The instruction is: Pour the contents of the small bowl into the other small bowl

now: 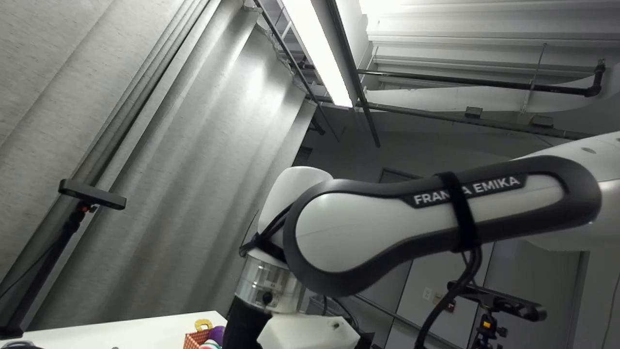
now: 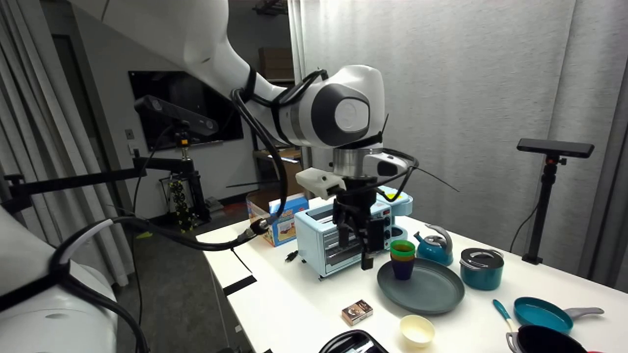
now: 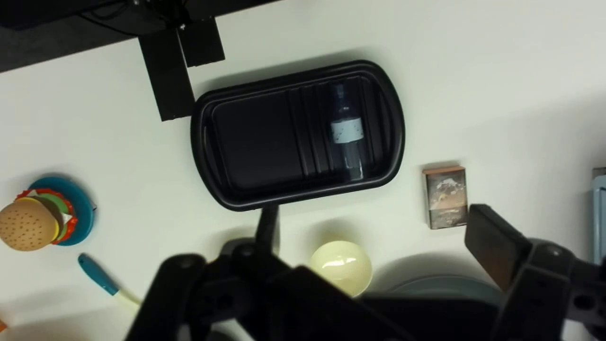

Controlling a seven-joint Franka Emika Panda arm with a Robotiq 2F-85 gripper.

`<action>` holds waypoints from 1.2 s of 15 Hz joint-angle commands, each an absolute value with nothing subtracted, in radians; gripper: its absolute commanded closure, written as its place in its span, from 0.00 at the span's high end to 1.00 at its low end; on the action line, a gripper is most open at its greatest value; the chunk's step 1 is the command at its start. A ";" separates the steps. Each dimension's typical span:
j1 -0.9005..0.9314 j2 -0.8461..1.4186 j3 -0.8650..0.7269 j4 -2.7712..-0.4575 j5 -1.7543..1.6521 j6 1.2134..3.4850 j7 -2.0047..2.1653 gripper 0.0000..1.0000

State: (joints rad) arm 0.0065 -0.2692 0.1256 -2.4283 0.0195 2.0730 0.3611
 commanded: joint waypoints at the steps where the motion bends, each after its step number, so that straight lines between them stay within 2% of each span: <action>1: -0.044 -0.186 0.090 -2.385 -0.060 2.128 0.420 1.00; 18: -0.081 -0.071 0.001 -2.330 -0.084 2.152 0.448 1.00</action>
State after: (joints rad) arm -0.0707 -0.1134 0.0245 -2.3698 -0.0767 2.1616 0.4142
